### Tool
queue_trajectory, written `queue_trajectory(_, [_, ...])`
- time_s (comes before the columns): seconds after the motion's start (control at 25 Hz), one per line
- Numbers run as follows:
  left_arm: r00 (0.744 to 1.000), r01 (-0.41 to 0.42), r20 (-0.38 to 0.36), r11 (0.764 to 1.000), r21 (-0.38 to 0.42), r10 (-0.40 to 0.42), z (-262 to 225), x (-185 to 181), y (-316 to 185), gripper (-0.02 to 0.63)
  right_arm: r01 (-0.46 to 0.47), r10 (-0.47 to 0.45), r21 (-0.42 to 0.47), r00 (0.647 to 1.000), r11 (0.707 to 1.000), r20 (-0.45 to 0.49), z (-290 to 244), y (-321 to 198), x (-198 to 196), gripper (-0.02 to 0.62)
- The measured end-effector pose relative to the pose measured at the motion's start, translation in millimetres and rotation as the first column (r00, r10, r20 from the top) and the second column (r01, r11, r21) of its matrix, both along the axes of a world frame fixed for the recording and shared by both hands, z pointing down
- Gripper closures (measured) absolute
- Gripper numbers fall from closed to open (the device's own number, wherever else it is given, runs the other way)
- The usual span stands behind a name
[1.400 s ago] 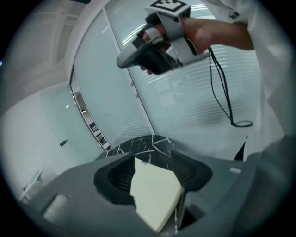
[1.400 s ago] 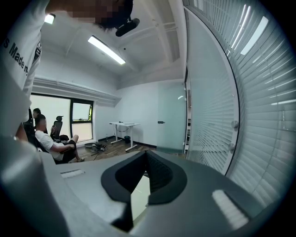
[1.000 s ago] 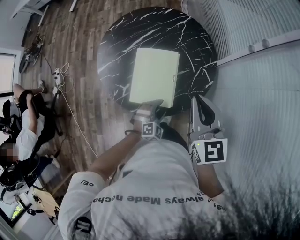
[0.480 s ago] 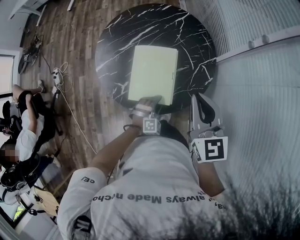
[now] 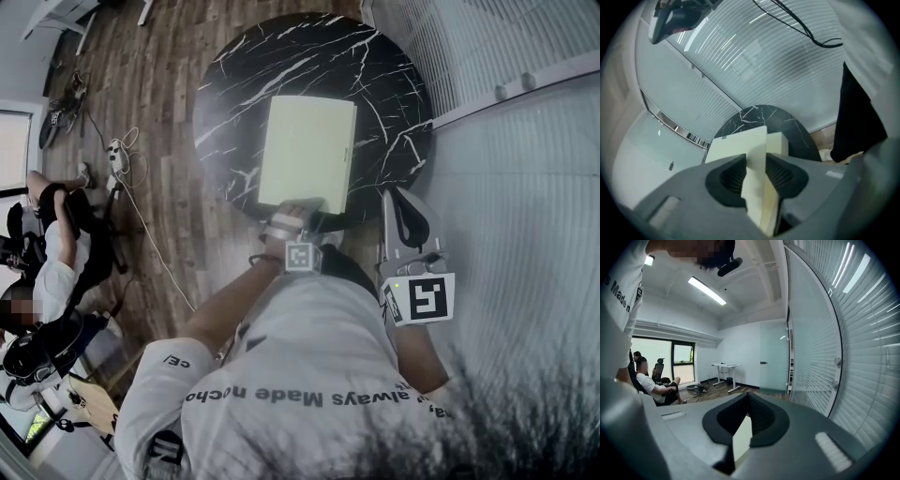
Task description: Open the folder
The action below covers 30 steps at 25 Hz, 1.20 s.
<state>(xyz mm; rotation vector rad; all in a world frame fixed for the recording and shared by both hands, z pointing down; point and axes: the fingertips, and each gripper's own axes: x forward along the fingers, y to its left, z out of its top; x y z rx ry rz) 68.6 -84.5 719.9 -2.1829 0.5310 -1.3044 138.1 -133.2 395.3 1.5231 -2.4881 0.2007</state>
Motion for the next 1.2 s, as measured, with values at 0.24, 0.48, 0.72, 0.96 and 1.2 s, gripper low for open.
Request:
queue_trajectory(0.24, [1.0,0.018,-0.026,1.0,-0.008,-0.018,-4,-1,1,0.496,-0.001,0.0,0.004,1.0,1.0,0.007,1,-2,1,0.594])
queue_trajectory(0.48, [0.998,0.038,-0.049,0.999,0.007,-0.038,-19,-5,0,0.509,0.003,-0.003,0.013,1.0,1.0,0.014,-4,-4,-2,0.594])
queue_trajectory(0.72, [0.988,0.11,-0.116,0.994,0.019,-0.107,-41,-17,-4,0.521,0.014,-0.014,0.012,1.0,1.0,0.016,-5,-5,-7,0.594])
queue_trajectory(0.96, [0.963,0.187,-0.2,0.982,0.021,-0.179,-62,-32,-9,0.535,0.031,-0.032,0.016,0.999,0.999,0.02,-5,-4,-13,0.594])
queue_trajectory(1.2, [0.917,0.284,-0.293,0.959,0.004,-0.27,-85,-54,-15,0.548,0.052,-0.053,0.024,0.998,0.998,0.024,-9,-2,-22,0.594])
